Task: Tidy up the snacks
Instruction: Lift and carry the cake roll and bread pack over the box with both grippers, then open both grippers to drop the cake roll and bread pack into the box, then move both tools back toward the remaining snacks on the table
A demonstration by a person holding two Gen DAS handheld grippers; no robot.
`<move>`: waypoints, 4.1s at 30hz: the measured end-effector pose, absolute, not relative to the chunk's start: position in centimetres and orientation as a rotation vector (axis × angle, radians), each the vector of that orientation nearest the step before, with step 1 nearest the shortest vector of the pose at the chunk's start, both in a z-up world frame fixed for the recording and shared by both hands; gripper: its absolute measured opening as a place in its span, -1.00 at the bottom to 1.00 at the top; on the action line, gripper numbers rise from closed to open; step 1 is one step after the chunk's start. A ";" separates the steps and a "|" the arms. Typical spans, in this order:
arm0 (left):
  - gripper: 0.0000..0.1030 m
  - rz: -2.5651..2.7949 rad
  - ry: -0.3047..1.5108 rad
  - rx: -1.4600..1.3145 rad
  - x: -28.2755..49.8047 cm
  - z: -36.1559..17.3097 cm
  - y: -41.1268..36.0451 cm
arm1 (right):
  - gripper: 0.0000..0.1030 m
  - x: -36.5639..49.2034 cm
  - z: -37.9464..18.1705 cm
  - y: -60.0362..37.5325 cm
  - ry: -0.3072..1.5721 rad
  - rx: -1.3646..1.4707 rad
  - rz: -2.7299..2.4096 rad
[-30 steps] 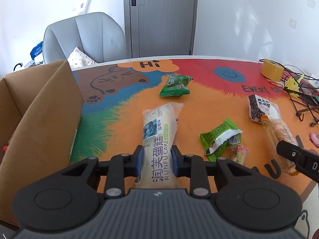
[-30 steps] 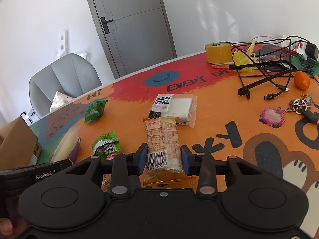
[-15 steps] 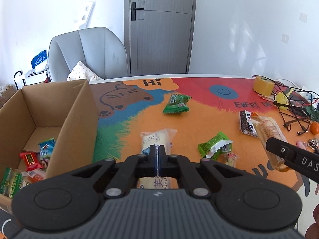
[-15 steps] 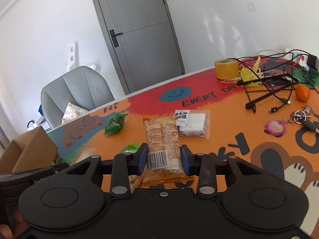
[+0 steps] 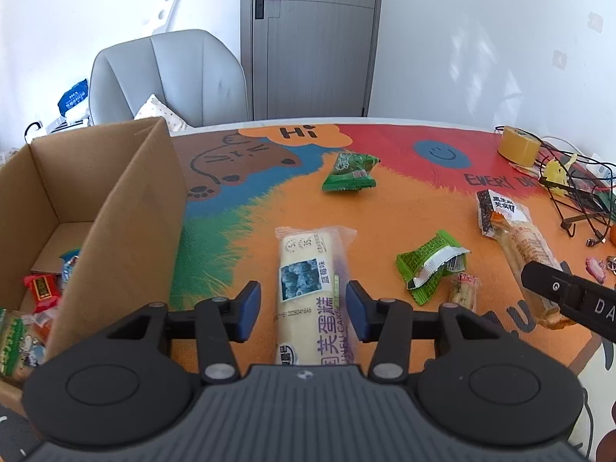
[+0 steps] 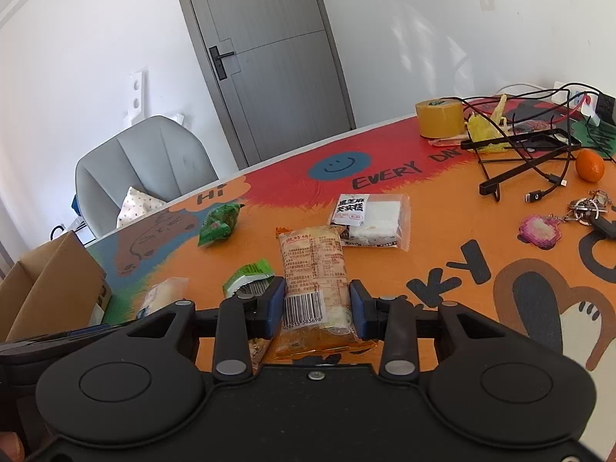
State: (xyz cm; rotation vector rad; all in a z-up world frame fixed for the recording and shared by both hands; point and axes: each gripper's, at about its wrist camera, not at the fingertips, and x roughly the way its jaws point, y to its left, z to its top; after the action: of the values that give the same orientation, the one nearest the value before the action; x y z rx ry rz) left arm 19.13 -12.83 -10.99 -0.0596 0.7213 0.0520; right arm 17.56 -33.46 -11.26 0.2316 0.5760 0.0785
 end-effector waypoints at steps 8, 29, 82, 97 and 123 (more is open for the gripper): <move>-0.25 0.046 0.757 -0.059 19.7 -12.5 -13.1 | -0.29 18.2 -12.4 -33.6 0.609 0.237 0.073; -0.49 0.073 0.590 -0.074 17.1 -6.8 -10.6 | -0.29 17.8 -9.6 -31.1 0.546 0.229 0.120; -0.40 0.315 0.475 -0.271 13.2 -3.8 6.9 | -0.29 18.7 -5.1 -11.6 0.499 0.103 0.443; 0.71 0.345 0.475 -0.251 13.0 -3.4 5.3 | 0.46 18.2 -5.1 -14.3 0.512 0.138 0.371; 0.84 0.276 0.521 -0.124 14.0 -3.7 -3.9 | 1.00 16.4 -6.0 -25.1 0.523 0.218 0.194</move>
State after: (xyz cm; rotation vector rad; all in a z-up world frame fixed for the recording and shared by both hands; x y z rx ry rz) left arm 13.99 -3.88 -3.72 -0.1242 0.5213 0.2759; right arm 16.39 -25.13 -6.00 0.2180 0.5232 0.1942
